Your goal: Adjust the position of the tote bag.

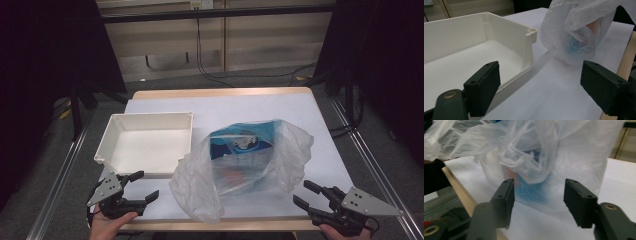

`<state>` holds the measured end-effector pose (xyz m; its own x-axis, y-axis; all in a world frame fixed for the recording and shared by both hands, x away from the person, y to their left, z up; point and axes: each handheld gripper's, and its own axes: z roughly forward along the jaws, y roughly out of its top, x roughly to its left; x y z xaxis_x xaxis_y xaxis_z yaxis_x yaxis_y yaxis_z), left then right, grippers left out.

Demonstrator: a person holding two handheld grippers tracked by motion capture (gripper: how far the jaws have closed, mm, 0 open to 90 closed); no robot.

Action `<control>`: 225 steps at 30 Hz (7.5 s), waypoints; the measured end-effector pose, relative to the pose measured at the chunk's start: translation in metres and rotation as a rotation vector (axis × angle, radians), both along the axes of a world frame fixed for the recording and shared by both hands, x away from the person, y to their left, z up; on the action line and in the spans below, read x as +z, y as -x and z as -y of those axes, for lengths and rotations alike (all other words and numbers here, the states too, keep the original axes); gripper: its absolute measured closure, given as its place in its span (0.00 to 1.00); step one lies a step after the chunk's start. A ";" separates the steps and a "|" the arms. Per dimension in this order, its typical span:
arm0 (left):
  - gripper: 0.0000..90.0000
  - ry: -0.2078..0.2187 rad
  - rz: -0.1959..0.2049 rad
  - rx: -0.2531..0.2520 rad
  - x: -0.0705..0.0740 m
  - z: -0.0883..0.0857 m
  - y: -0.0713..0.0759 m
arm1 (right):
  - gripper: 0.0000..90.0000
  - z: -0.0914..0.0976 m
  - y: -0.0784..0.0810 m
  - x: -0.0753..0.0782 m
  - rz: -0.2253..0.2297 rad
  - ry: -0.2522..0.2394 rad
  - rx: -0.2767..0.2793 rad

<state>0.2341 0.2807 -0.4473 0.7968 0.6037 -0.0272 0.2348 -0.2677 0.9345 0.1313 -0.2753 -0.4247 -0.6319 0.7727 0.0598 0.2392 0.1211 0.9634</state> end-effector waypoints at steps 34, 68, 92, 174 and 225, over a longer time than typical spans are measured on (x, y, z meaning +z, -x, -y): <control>0.20 -0.011 -0.004 -0.024 0.004 0.007 0.005 | 0.57 -0.040 -0.036 0.023 0.016 0.098 0.094; 0.51 0.060 -0.023 -0.263 0.034 0.038 0.048 | 1.00 -0.035 -0.056 0.013 -0.049 0.049 0.153; 0.36 0.048 -0.101 -0.413 0.039 0.088 0.034 | 1.00 -0.038 -0.056 0.014 -0.043 0.058 0.158; 1.00 0.183 0.045 -0.363 0.124 0.073 -0.032 | 1.00 0.006 -0.090 0.172 0.277 -0.076 0.112; 1.00 0.011 -0.185 -0.321 0.046 0.060 -0.049 | 1.00 0.040 -0.095 0.068 -0.015 -0.023 -0.078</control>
